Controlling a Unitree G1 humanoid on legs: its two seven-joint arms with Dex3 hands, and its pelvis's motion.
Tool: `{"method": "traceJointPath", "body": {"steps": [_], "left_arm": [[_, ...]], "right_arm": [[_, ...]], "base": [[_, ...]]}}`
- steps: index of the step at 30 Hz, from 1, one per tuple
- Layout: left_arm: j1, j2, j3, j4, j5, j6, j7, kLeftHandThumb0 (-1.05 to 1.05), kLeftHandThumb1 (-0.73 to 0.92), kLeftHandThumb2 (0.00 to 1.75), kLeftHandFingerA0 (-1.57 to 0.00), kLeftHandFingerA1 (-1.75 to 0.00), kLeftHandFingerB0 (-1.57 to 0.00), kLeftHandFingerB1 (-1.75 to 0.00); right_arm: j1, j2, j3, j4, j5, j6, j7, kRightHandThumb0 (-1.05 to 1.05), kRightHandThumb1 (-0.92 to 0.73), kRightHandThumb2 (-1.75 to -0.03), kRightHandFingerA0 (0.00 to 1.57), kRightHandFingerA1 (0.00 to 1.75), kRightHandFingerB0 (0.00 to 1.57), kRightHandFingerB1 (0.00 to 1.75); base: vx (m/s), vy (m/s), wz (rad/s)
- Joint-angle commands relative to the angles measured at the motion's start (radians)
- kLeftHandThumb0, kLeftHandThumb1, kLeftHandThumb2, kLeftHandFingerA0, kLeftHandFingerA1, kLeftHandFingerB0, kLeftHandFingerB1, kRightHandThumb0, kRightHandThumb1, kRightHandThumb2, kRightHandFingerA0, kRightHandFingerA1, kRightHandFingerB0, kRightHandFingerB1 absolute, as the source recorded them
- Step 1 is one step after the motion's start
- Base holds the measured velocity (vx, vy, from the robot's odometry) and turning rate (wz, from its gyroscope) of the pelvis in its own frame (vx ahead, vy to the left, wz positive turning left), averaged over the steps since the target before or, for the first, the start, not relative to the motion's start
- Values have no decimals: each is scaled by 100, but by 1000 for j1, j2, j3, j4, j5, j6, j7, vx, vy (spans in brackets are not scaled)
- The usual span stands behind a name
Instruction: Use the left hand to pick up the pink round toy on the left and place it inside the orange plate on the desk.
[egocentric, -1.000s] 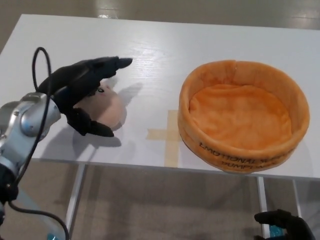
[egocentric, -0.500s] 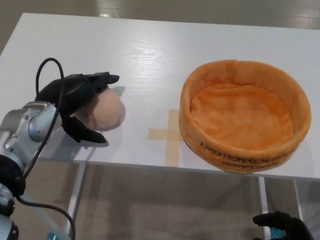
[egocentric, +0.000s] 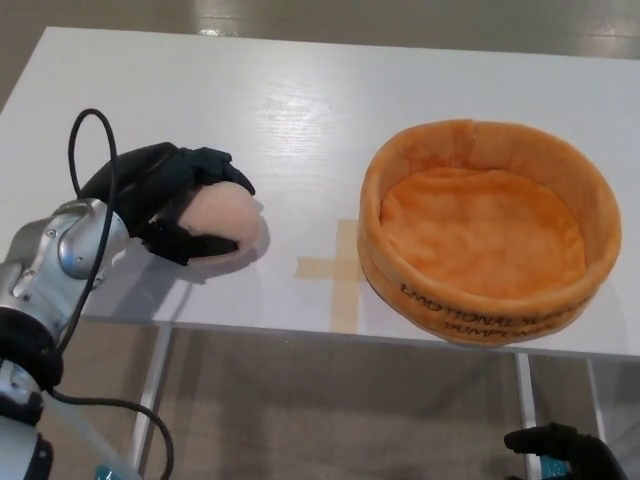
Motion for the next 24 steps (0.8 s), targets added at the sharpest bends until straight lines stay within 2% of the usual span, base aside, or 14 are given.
{"method": "traceJointPath", "body": {"steps": [1, 6, 9, 11, 12, 15, 16, 17, 18, 21, 22, 24], "left_arm": [[10, -14, 23, 13, -26, -16, -4, -18, 82, 70, -91, -133, -85, -82], [6, -12, 33, 5, -20, -24, 12, -20, 81, 68, -87, -132, -84, -80], [-3, -10, 41, 3, -21, -32, 19, -20, 80, 69, -90, -128, -81, -88], [-27, -5, 48, -7, -20, -38, 27, -21, 78, 72, -88, -135, -83, -86], [-45, -2, 55, -20, -21, -50, 31, -19, 78, 67, -84, -128, -82, -87], [-79, -6, 79, -48, -38, -73, 33, -20, 79, 64, -82, -128, -78, -94], [-84, -8, 82, -53, -38, -82, 35, -18, 79, 65, -79, -137, -76, -100], [-87, -9, 84, -55, -36, -89, 36, -18, 79, 65, -79, -137, -76, -100], [-101, -12, 84, -70, -29, -83, 29, -22, 79, 68, -83, -143, -80, -90], [-124, -19, 82, -94, -25, -66, 15, -21, 78, 71, -84, -145, -82, -87], [-144, -30, 80, -117, -26, -60, 5, -22, 81, 68, -80, -153, -79, -94], [-156, -36, 78, -131, -25, -54, -1, -22, 81, 68, -80, -153, -79, -94]], "right_arm": [[6, -6, 0, 2, 1, 6, 5, -18, -57, -57, 54, 85, 51, 74], [7, -6, -5, 2, 7, 10, 14, -19, -57, -58, 56, 86, 52, 75], [6, -6, -4, 2, 5, 11, 14, -18, -57, -59, 57, 87, 52, 75], [4, -6, -5, 1, 6, 8, 19, -17, -58, -58, 55, 86, 50, 74], [3, -6, -3, 1, 3, 8, 18, -19, -57, -59, 58, 88, 53, 76], [3, -7, 1, 1, -1, 4, 16, -19, -58, -58, 58, 87, 53, 75], [4, -6, -1, 1, 1, 4, 17, -16, -58, -59, 57, 87, 51, 74], [4, -5, -2, 1, 3, 4, 18, -16, -58, -59, 57, 87, 51, 74], [5, -4, -4, 1, 6, 6, 20, -16, -58, -59, 57, 87, 50, 74], [4, -3, -7, 3, 9, 10, 22, -17, -58, -58, 57, 87, 51, 74], [5, -1, -6, 3, 8, 12, 23, -17, -59, -58, 57, 86, 51, 73], [6, 0, -4, 3, 6, 13, 23, -17, -59, -58, 57, 86, 51, 73]], "base": [[0, 0, 0], [0, 0, 0], [0, 0, 0], [0, 0, 0], [0, 0, 0], [0, 0, 0], [0, 0, 0], [0, 0, 0], [0, 0, 0], [0, 0, 0], [0, 0, 0], [0, 0, 0]]}}
